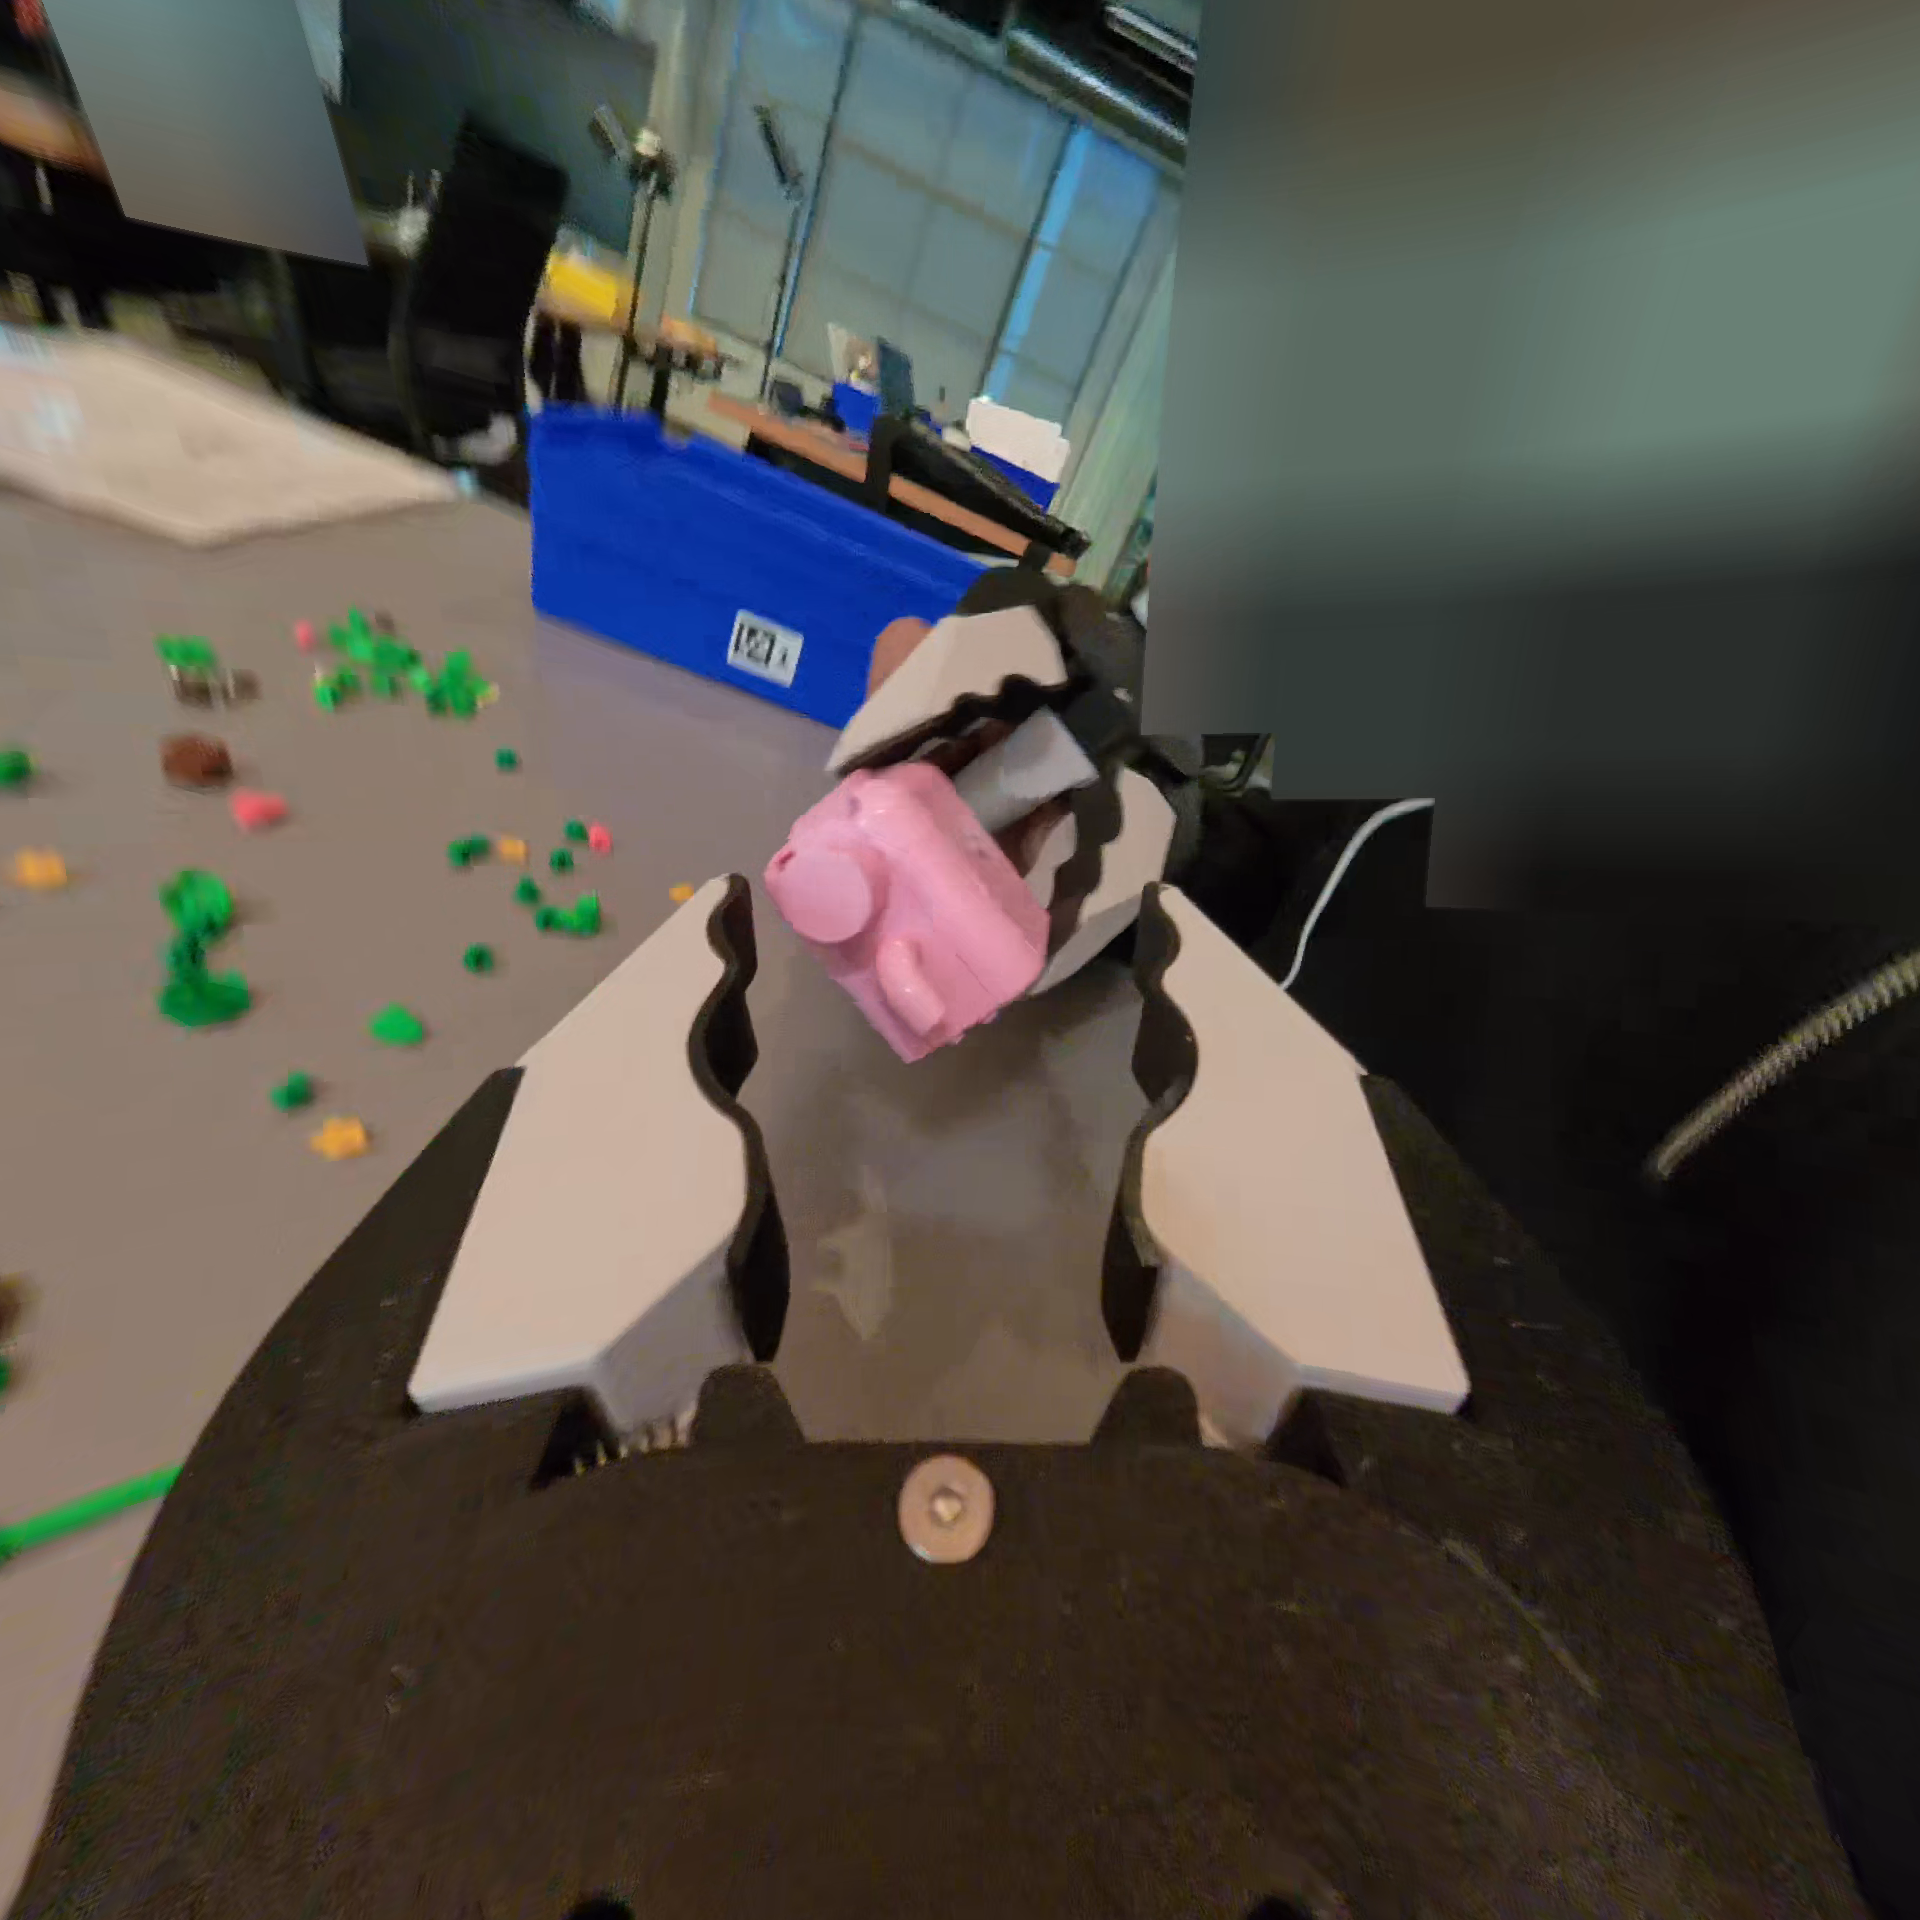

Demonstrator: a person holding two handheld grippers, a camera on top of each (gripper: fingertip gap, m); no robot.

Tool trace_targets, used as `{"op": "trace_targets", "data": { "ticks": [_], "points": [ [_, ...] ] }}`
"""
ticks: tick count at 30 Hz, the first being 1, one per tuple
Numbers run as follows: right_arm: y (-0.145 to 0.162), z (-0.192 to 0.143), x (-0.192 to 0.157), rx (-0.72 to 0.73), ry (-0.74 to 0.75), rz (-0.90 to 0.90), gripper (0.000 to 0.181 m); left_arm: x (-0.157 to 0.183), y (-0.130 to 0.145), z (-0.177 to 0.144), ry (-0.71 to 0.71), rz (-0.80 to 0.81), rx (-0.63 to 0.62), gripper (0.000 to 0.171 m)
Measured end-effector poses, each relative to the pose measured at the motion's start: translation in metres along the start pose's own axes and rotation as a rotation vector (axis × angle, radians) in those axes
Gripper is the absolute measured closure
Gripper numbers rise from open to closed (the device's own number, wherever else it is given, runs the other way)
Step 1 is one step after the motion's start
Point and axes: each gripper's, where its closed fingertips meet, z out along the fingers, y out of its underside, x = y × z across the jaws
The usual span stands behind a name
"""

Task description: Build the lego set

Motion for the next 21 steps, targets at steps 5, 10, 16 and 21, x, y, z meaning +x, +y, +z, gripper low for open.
{"op": "trace_targets", "data": {
  "ticks": [5, 10, 16, 21],
  "points": [
    [0.006, 0.010, -0.015, -0.056, 0.019, -0.190, 0.128, -0.015, 0.021, 0.007, 0.041, -0.305, -0.067, 0.117],
    [0.001, 0.011, -0.018, -0.009, 0.026, -0.200, 0.127, -0.009, 0.024, 0.008, 0.079, -0.324, -0.091, 0.133],
    [-0.001, 0.002, 0.006, 0.119, 0.074, 0.099, 0.111, -0.020, 0.025, 0.002, -0.002, -0.275, -0.109, 0.135],
    [0.001, -0.008, 0.030, 0.204, 0.018, 0.472, 0.108, -0.023, 0.026, 0.001, -0.014, -0.293, -0.116, 0.135]
  ]
}}
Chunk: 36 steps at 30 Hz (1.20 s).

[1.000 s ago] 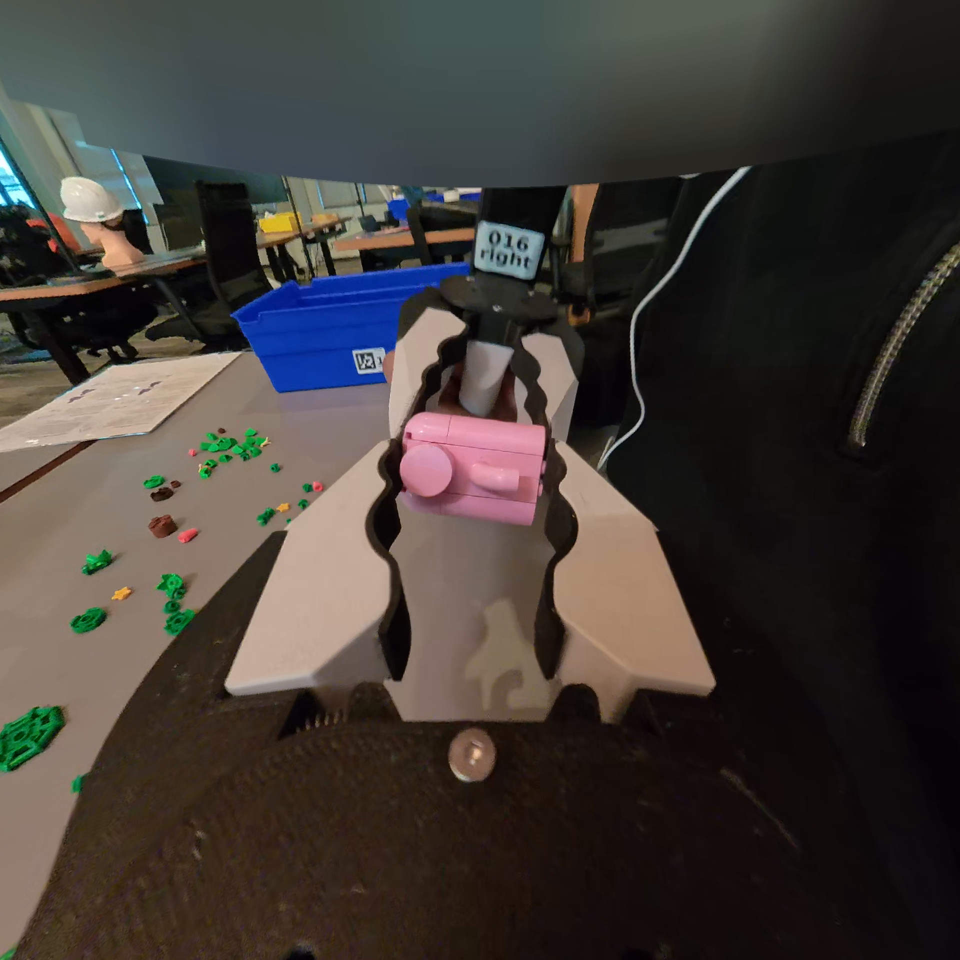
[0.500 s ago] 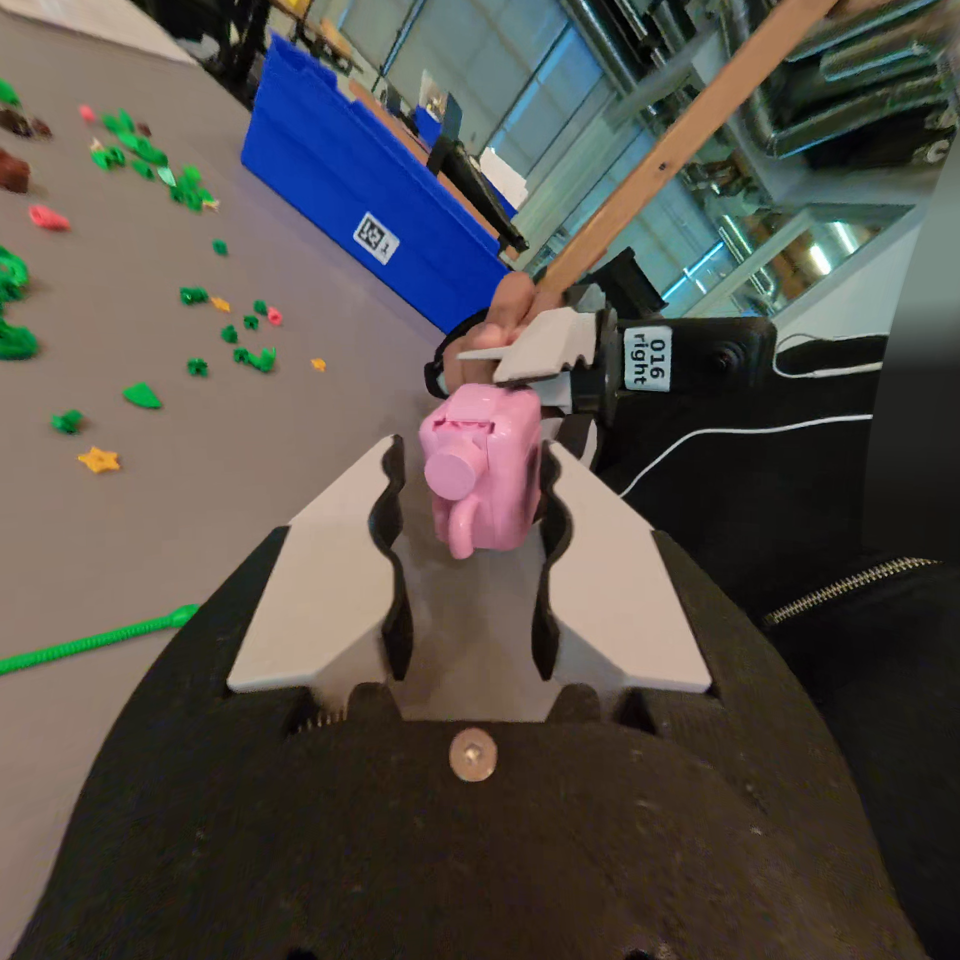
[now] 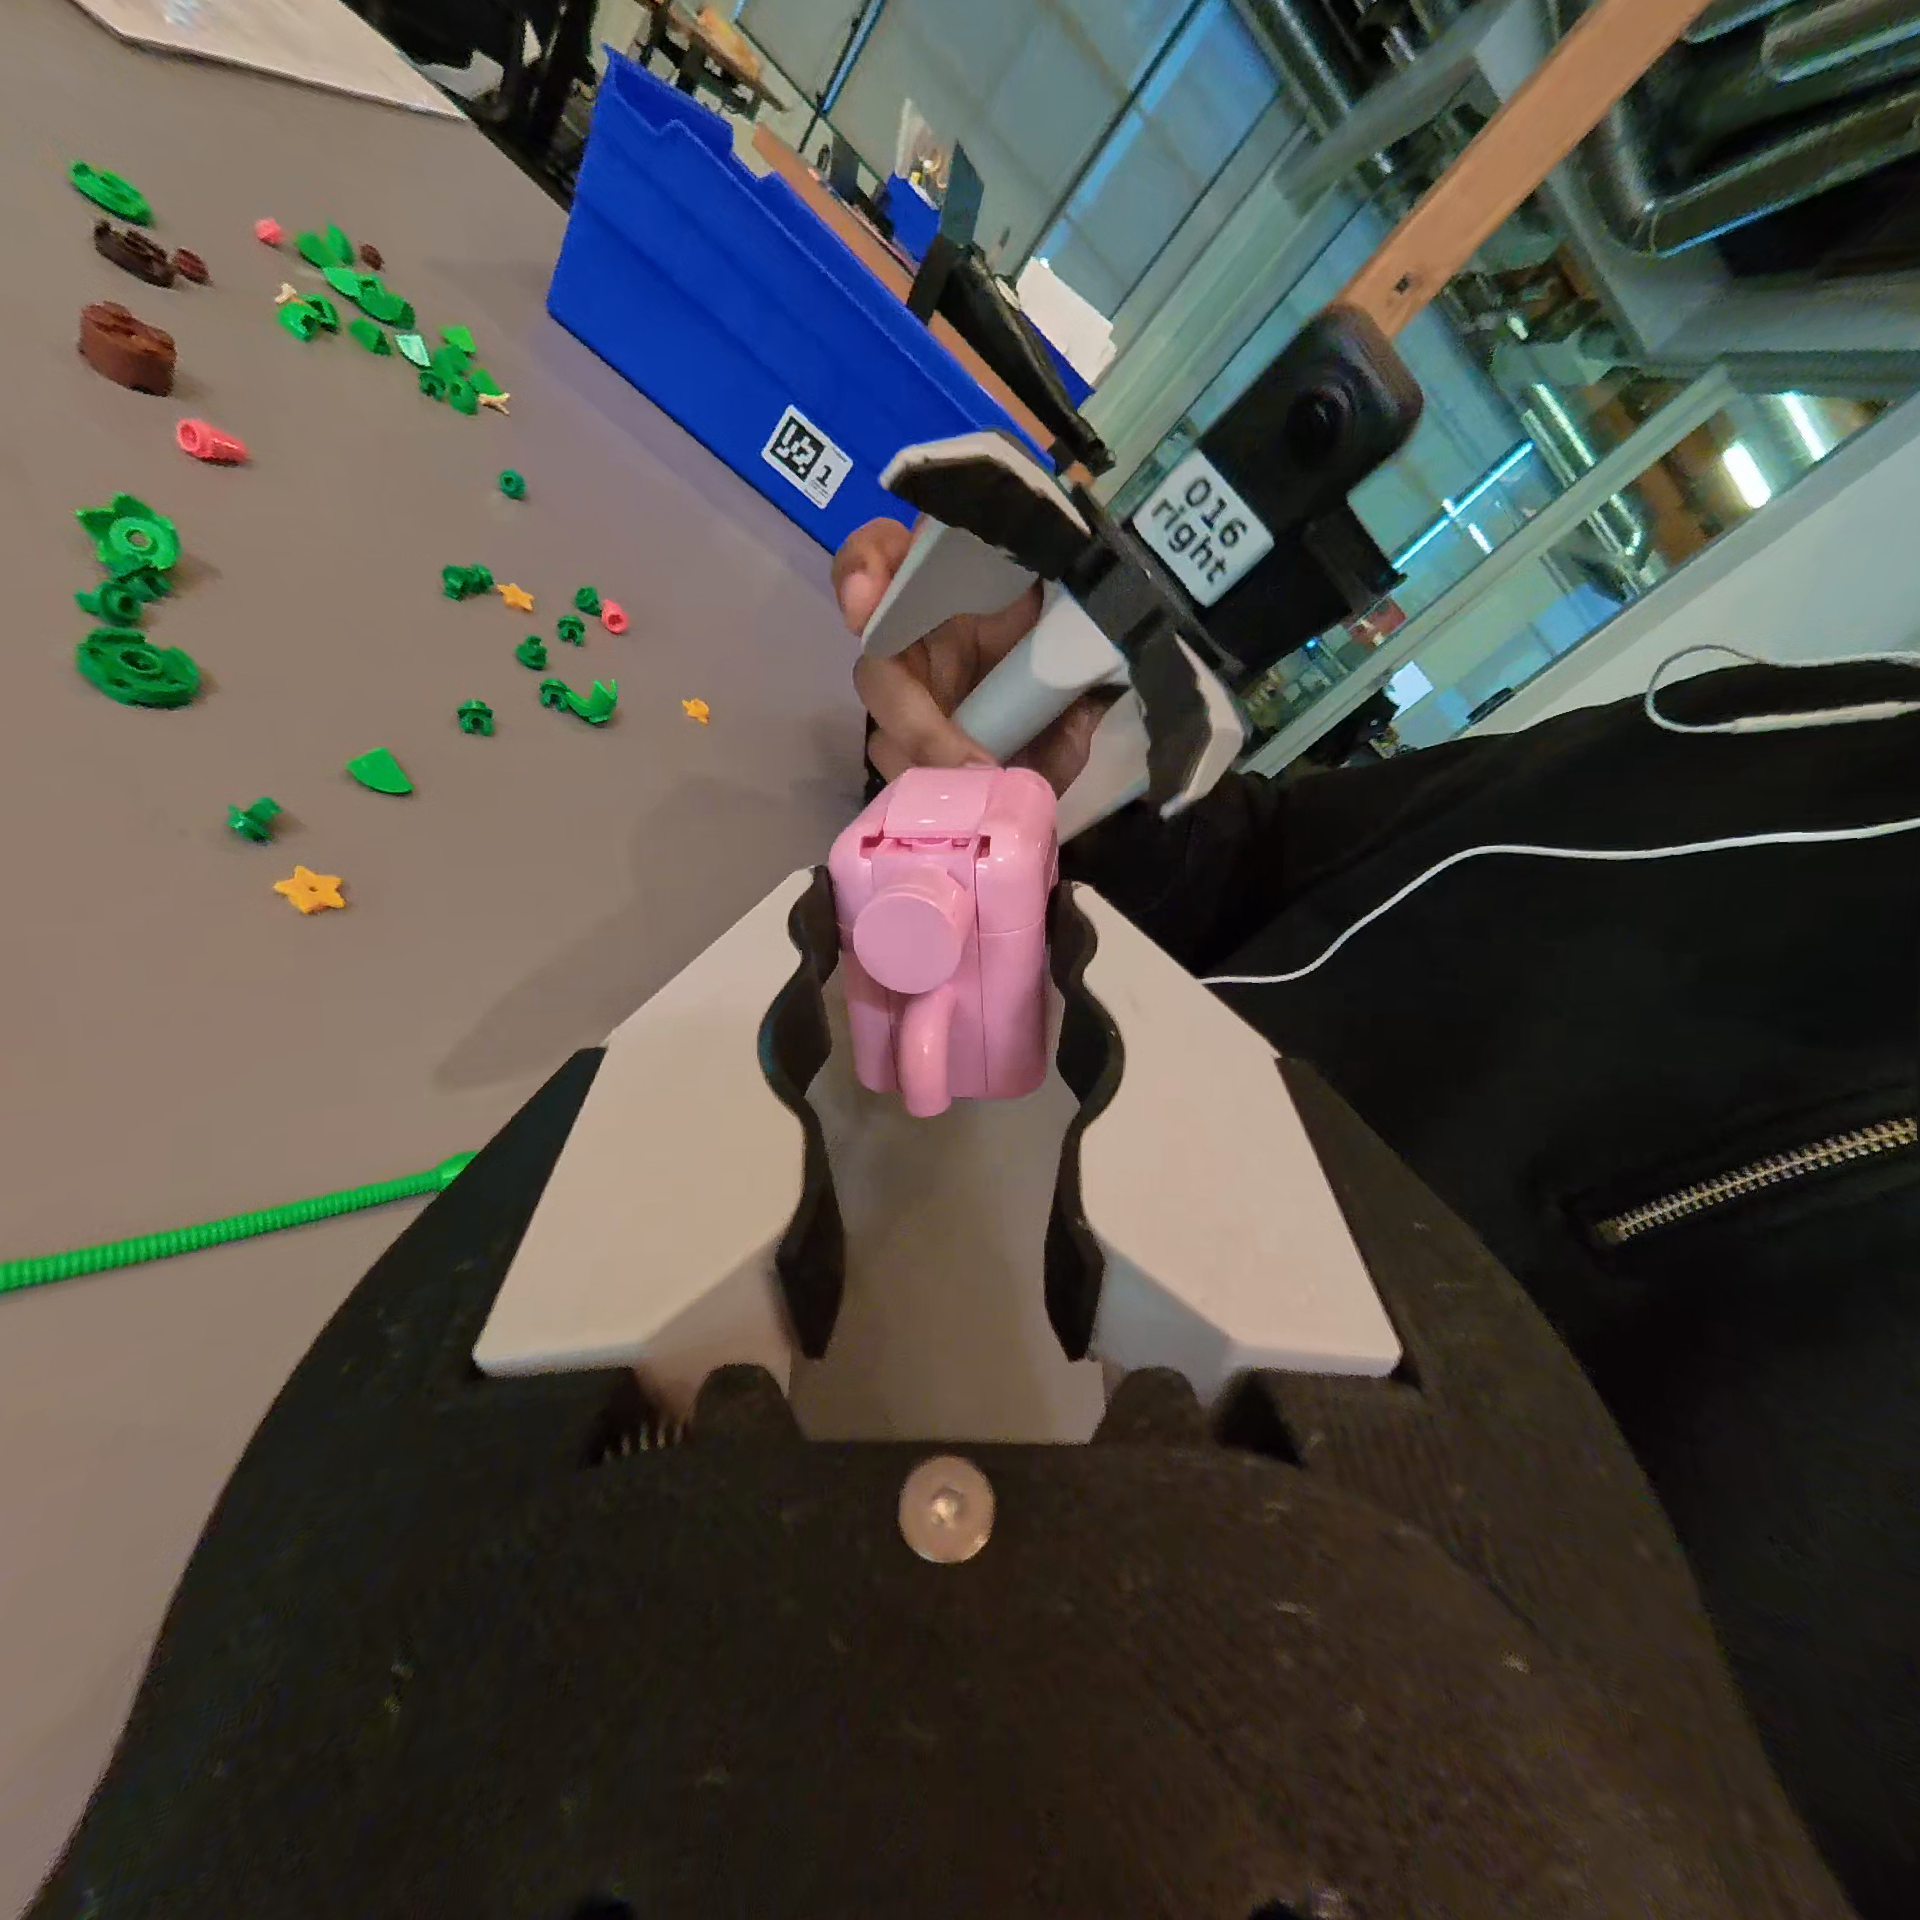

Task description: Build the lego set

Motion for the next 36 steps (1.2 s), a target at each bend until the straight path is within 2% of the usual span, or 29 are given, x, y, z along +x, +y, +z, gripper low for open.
{"op": "trace_targets", "data": {
  "ticks": [4, 6, 8, 12, 16, 19, 23, 28, 31, 36],
  "points": [
    [0.000, 0.000, 0.008, 0.029, -0.062, 0.317, 0.107, 0.001, -0.001, 0.001, -0.047, 0.102, -0.010, 0.135],
    [0.001, 0.001, 0.007, 0.035, -0.122, 0.483, 0.105, 0.005, -0.003, 0.001, -0.081, 0.205, -0.009, 0.134],
    [0.002, 0.003, 0.001, 0.041, -0.198, 0.606, 0.111, 0.007, -0.005, 0.001, -0.141, 0.338, -0.010, 0.135],
    [0.004, 0.007, -0.017, 0.028, -0.329, 0.742, 0.123, 0.014, -0.004, 0.003, -0.257, 0.632, -0.034, 0.135],
    [0.010, 0.010, -0.032, -0.024, -0.443, 0.871, 0.112, 0.029, -0.004, 0.006, -0.331, 0.934, -0.025, 0.135],
    [0.010, 0.011, -0.046, -0.044, -0.556, 0.976, 0.104, 0.042, -0.003, 0.008, -0.319, 1.026, 0.005, 0.135],
    [-0.001, 0.008, -0.069, -0.039, -0.739, 1.004, 0.101, 0.048, -0.006, 0.005, -0.343, 1.100, 0.036, 0.135],
    [-0.003, 0.010, -0.078, -0.033, -0.759, 0.985, 0.105, 0.053, -0.009, 0.004, -0.506, 1.330, 0.049, 0.135],
    [0.000, 0.012, -0.076, -0.036, -0.735, 0.978, 0.102, 0.049, -0.003, 0.011, -0.590, 1.460, -0.002, 0.135],
    [0.003, 0.012, -0.079, -0.053, -0.706, 0.881, 0.117, 0.056, -0.004, 0.011, -0.577, 1.470, 0.033, 0.135]
  ]
}}
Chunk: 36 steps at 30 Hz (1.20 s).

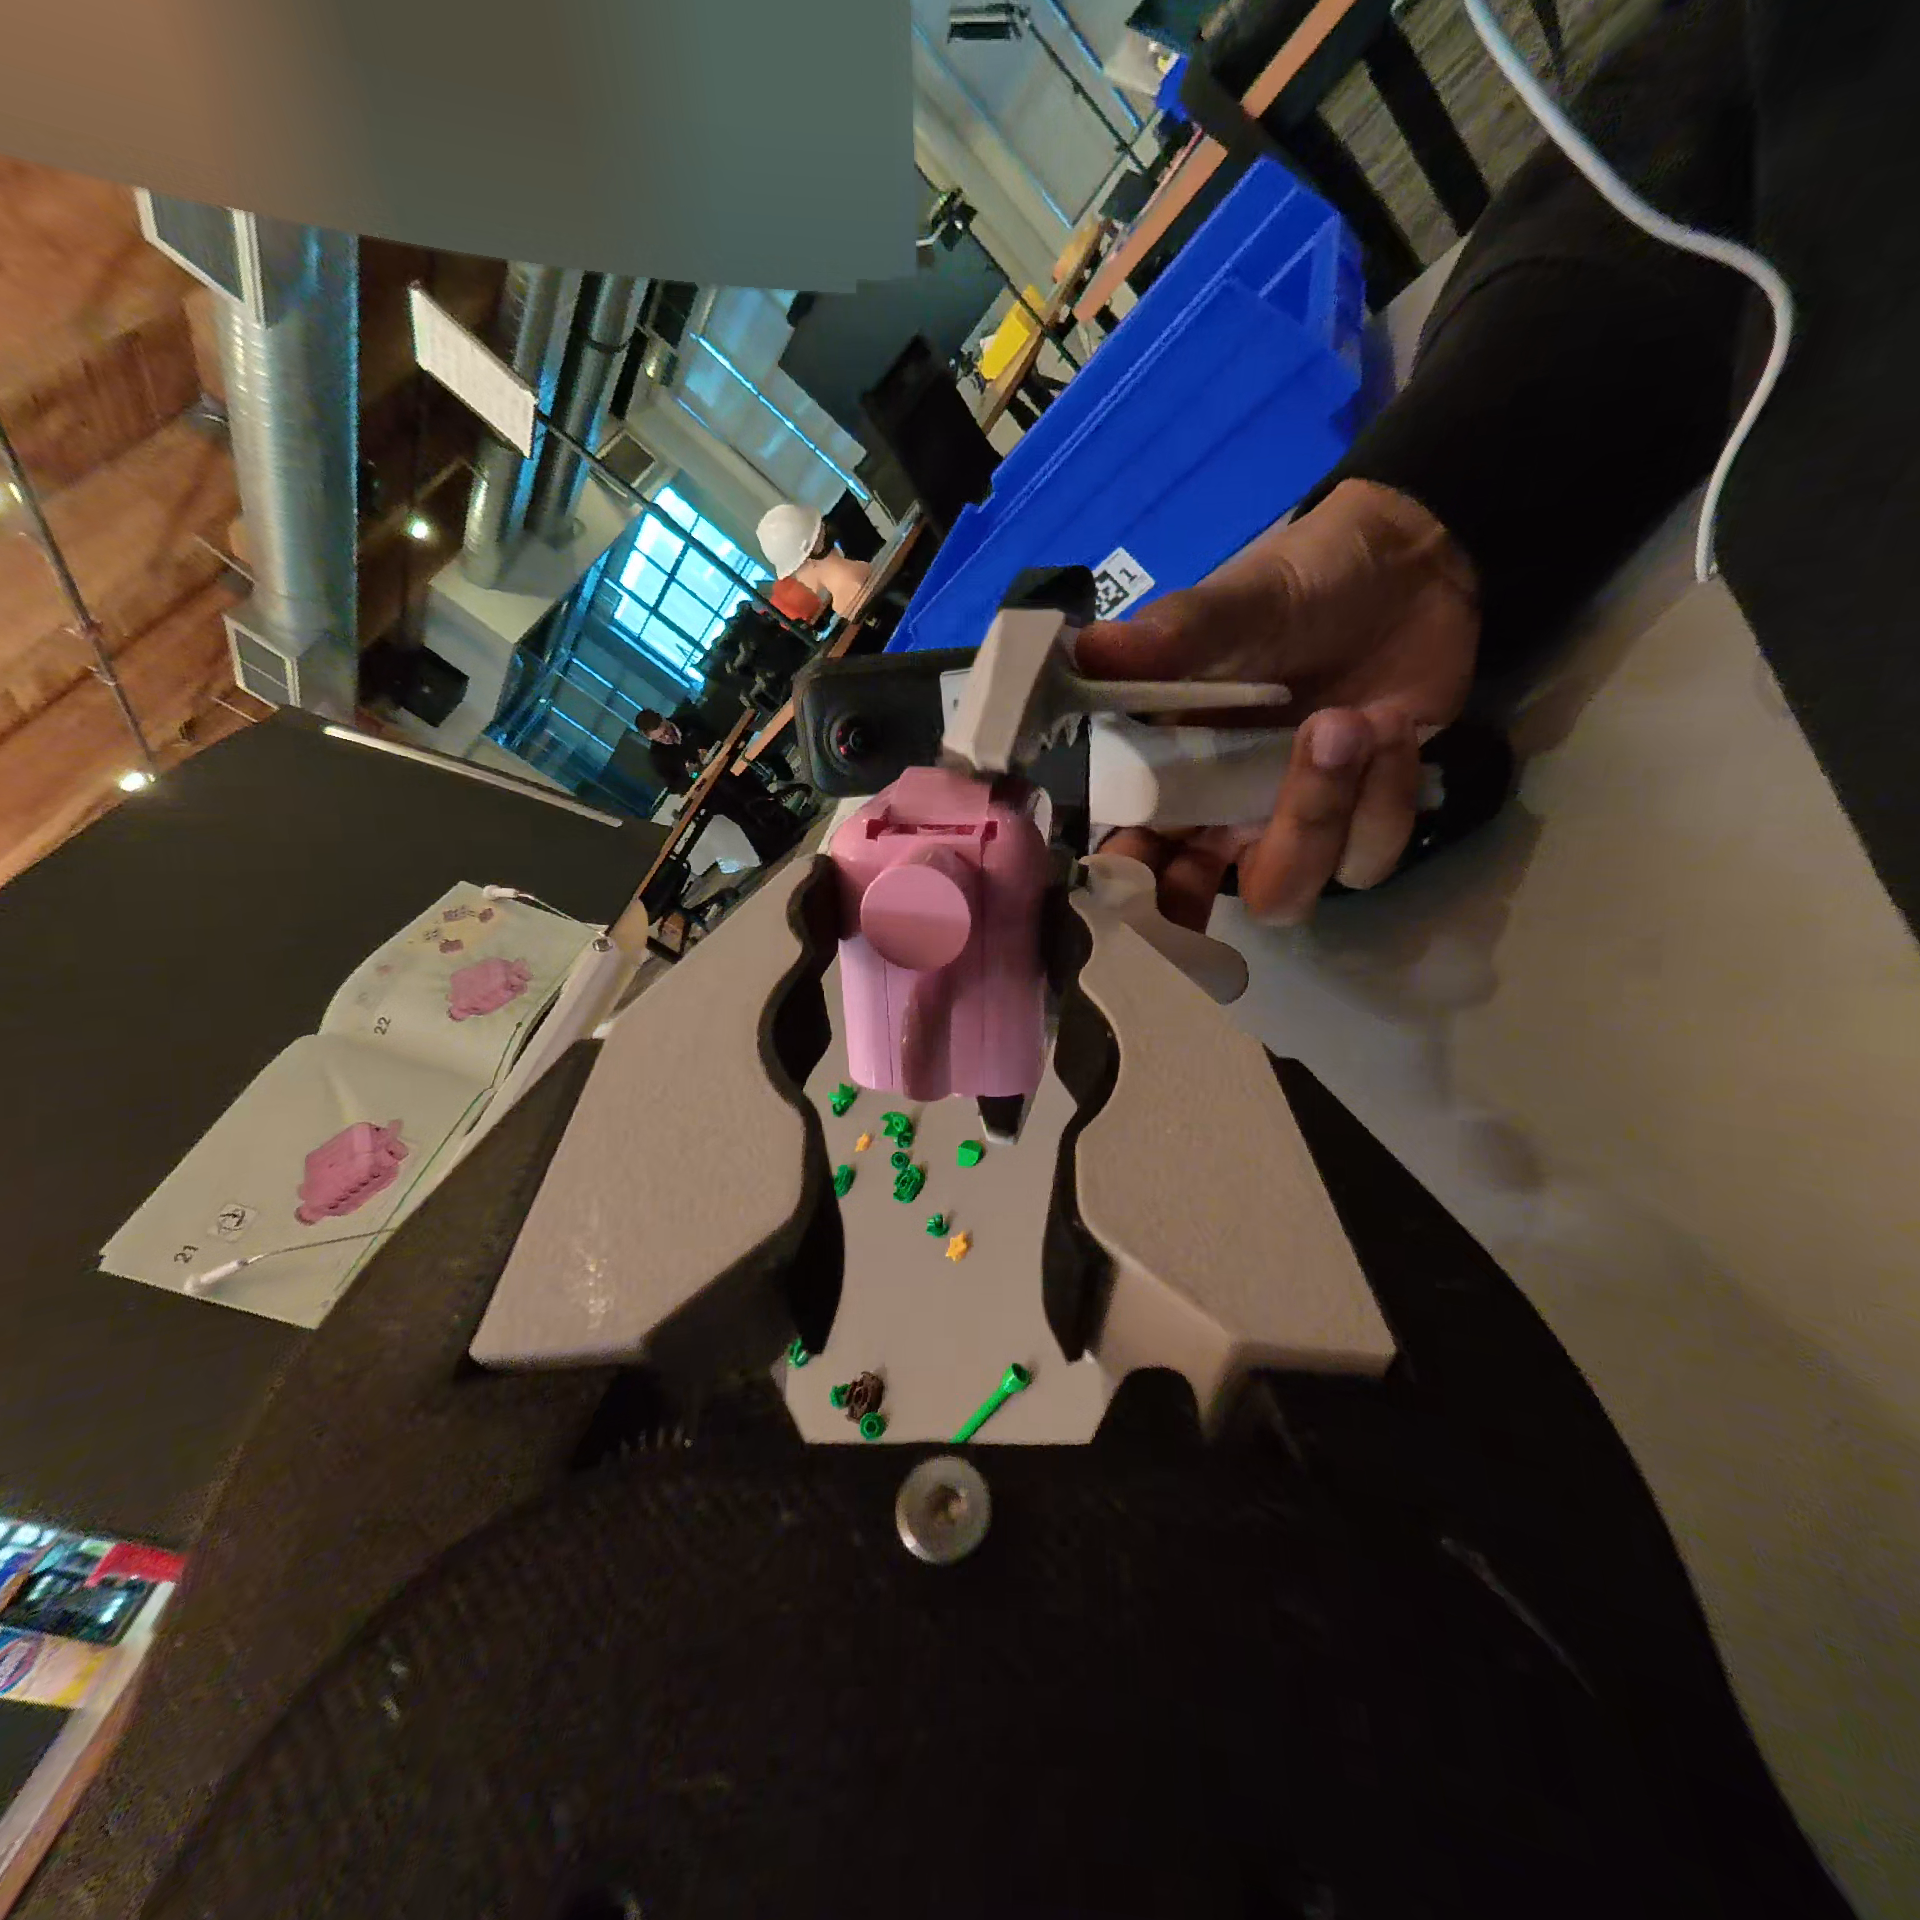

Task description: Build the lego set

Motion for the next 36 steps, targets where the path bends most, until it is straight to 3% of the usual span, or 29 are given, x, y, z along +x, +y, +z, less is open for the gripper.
{"op": "trace_targets", "data": {
  "ticks": [10, 30, 36],
  "points": [
    [0.004, 0.000, 0.001, -0.051, 0.046, -0.078, 0.118, 0.003, -0.002, -0.002, -0.041, 0.044, 0.078, 0.135],
    [0.014, 0.003, 0.004, -0.116, 0.085, -0.087, 0.119, 0.012, 0.002, 0.003, 0.008, 0.005, 0.030, 0.135],
    [0.008, 0.004, 0.006, -0.077, 0.055, -0.036, 0.118, 0.009, 0.006, 0.004, 0.008, -0.029, 0.016, 0.135]
  ]
}}
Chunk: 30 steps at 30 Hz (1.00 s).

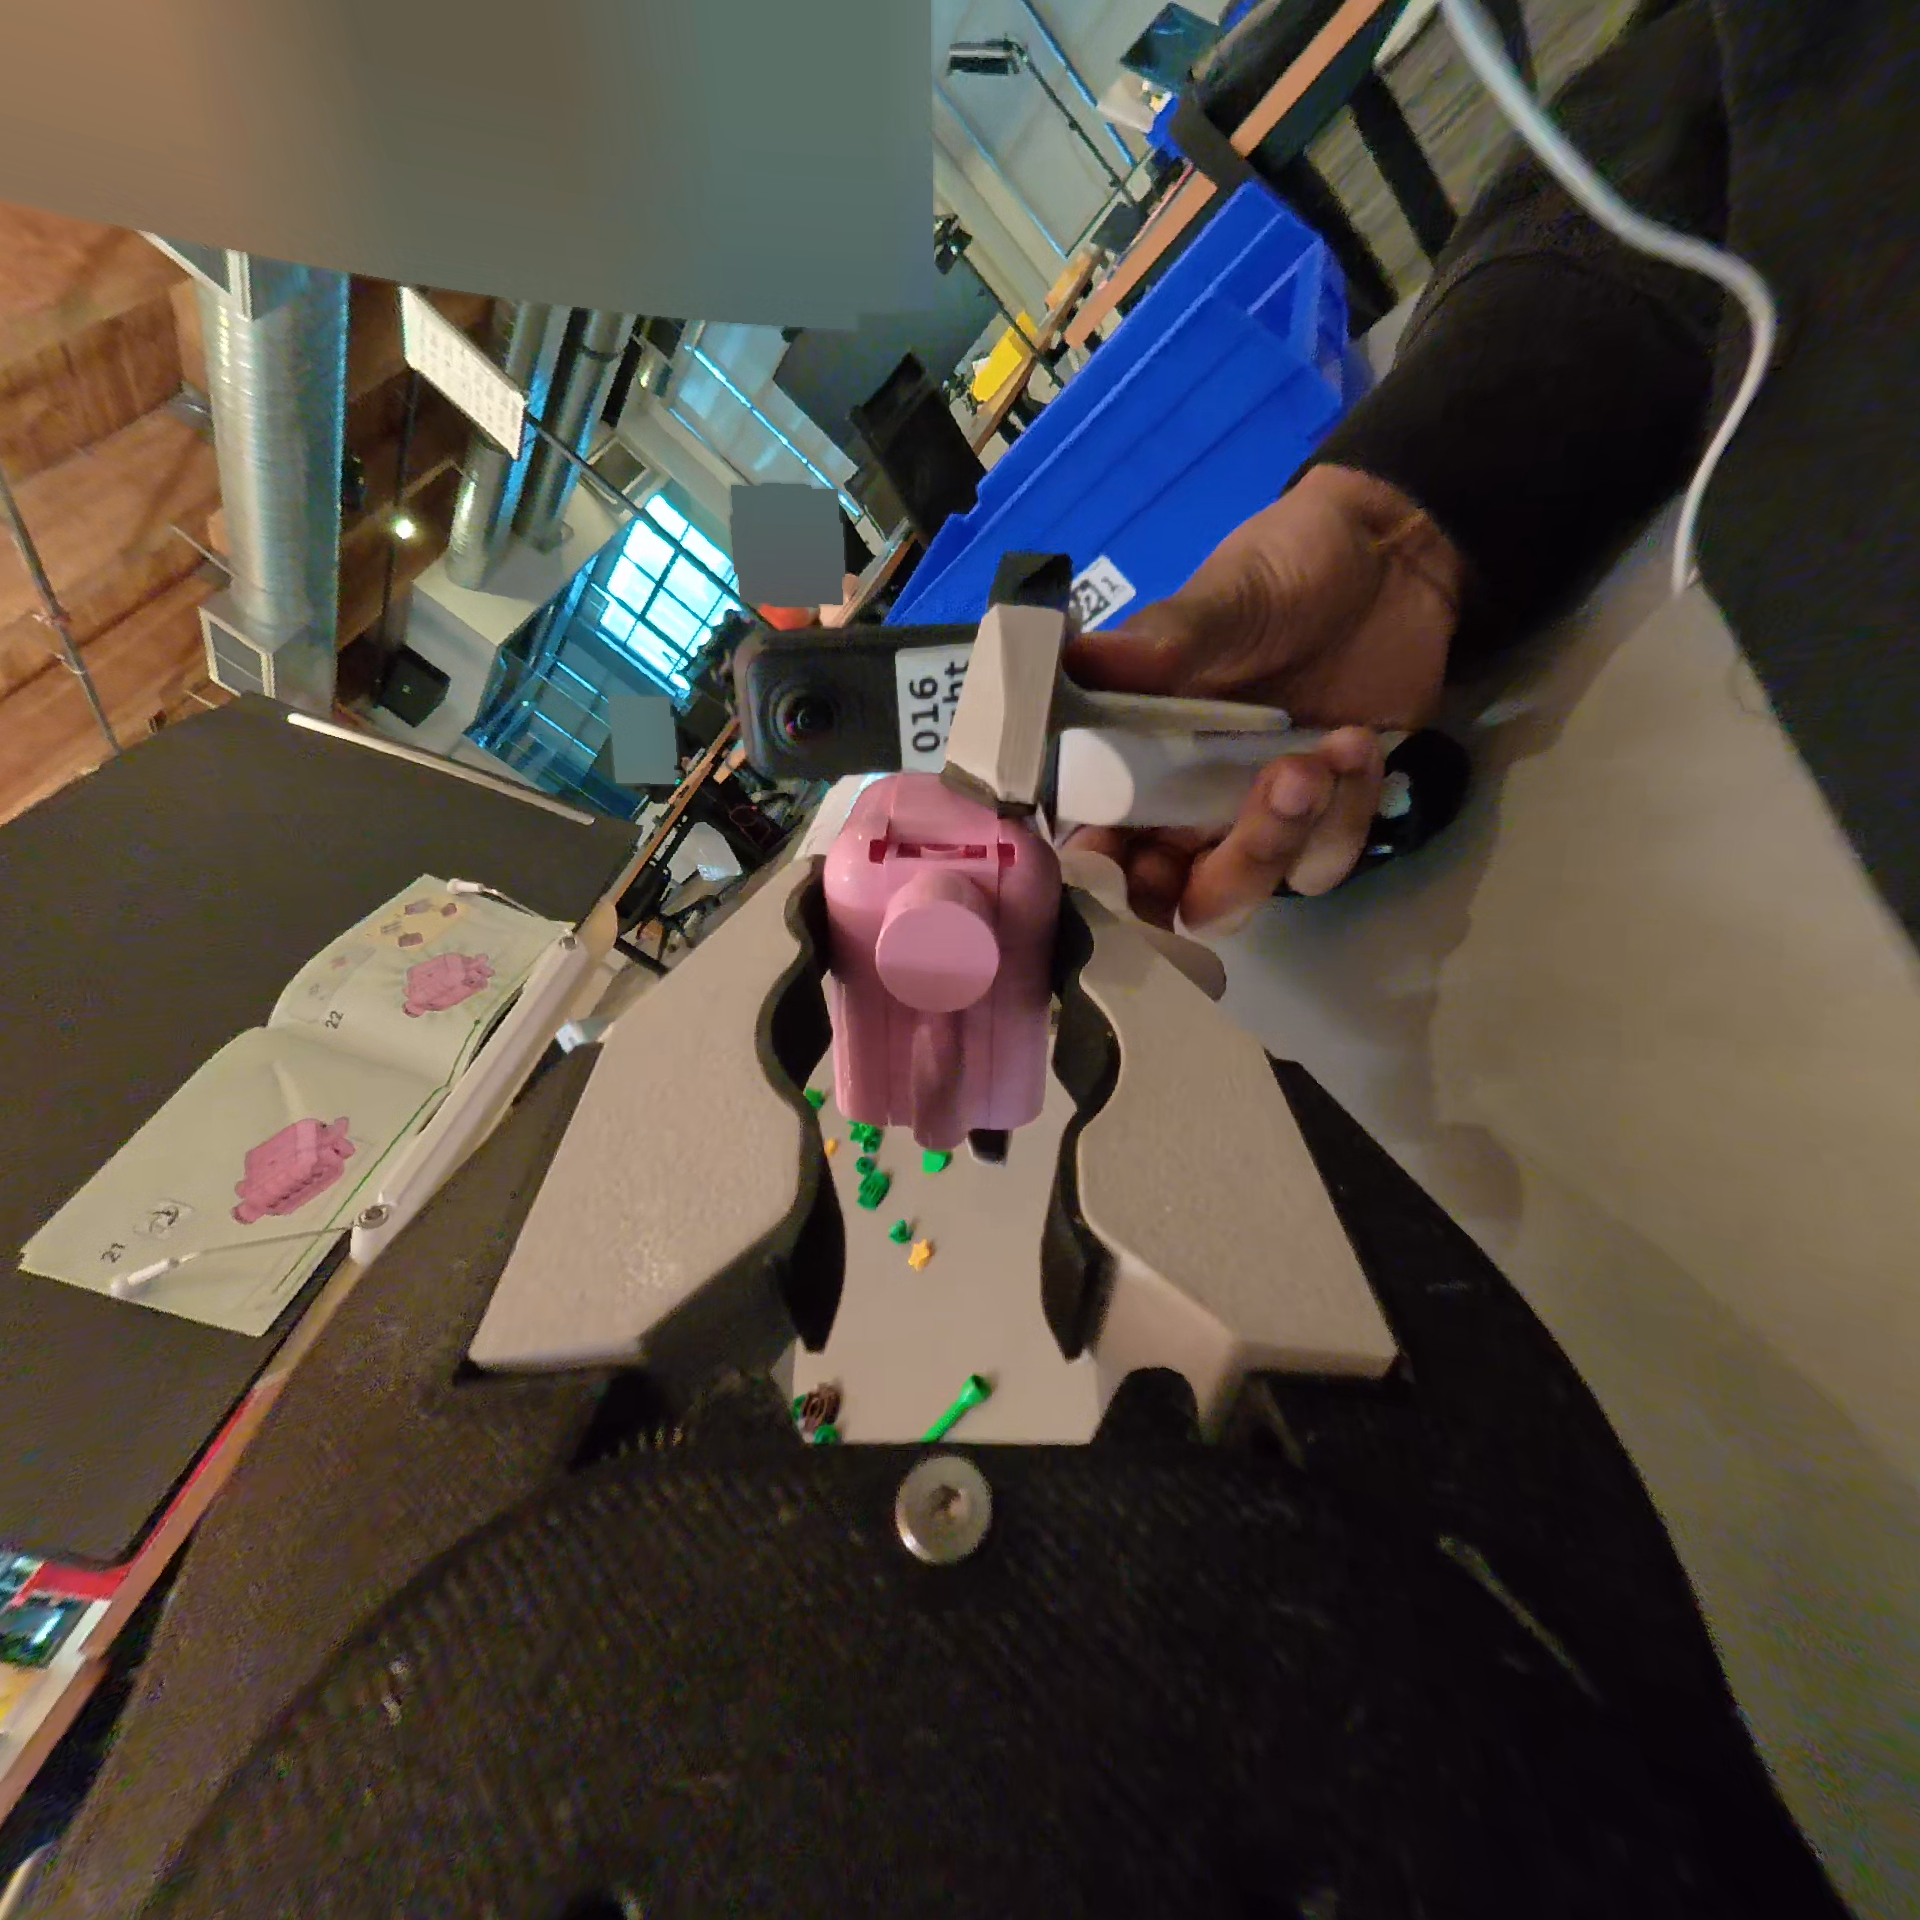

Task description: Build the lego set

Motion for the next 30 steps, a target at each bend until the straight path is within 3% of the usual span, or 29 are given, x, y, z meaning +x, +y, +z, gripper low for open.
{"op": "trace_targets", "data": {
  "ticks": [2, 4, 10, 22, 30],
  "points": [
    [-0.001, 0.001, 0.003, -0.001, 0.028, -0.016, 0.118, -0.001, 0.004, -0.001, 0.012, 0.007, 0.005, 0.134],
    [-0.003, 0.000, 0.003, 0.013, 0.031, -0.020, 0.104, 0.002, 0.003, -0.001, 0.023, 0.029, 0.005, 0.134],
    [0.001, 0.001, -0.002, -0.004, -0.008, 0.015, 0.113, 0.009, -0.001, 0.001, 0.031, 0.068, 0.015, 0.134],
    [0.001, 0.003, -0.008, -0.013, -0.037, -0.033, 0.115, 0.010, -0.008, -0.001, 0.023, 0.061, 0.050, 0.135],
    [0.007, 0.004, -0.005, -0.049, 0.010, -0.052, 0.117, 0.014, -0.007, -0.003, 0.058, 0.037, 0.037, 0.135]
  ]
}}
